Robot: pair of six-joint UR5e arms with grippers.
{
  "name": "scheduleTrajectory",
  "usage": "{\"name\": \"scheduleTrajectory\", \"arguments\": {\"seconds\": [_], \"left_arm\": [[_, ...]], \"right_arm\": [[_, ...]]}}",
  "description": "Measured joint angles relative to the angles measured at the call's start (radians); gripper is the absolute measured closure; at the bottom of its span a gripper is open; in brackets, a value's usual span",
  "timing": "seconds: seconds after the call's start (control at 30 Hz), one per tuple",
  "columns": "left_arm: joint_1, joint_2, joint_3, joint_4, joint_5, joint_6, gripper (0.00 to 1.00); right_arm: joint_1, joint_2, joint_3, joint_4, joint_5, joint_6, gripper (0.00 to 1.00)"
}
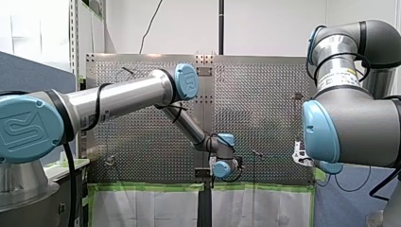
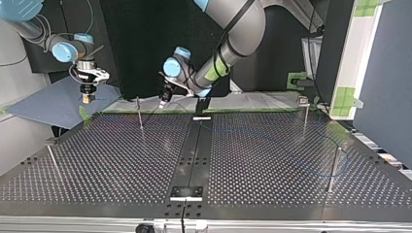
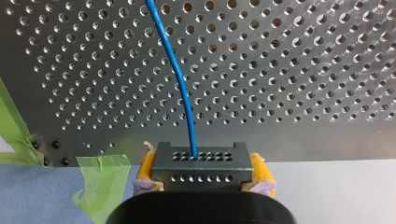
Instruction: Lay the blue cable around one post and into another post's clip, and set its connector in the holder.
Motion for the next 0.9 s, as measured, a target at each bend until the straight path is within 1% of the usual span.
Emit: {"name": "scheduleTrajectory", "arguments": {"seconds": [0.13,0.4,0.7,0.9], "left_arm": [[-0.005,0.013,-0.011,-0.018,0.002,0.024,0.02],[-0.016,0.072,-0.077,-0.025,0.004,0.055,0.02],[-0.044,0.086,-0.111,-0.061,0.019,0.083,0.02],[-0.061,0.106,-0.155,-0.064,0.028,0.107,0.02]], "right_arm": [[0.002,0.001,0.0,0.004,0.0,0.001,1.0],[0.004,0.002,0.0,0.009,0.0,0.003,1.0],[0.004,0.002,0.0,0.02,0.0,0.003,1.0],[0.003,0.004,0.0,0.022,0.0,0.003,1.0]]}}
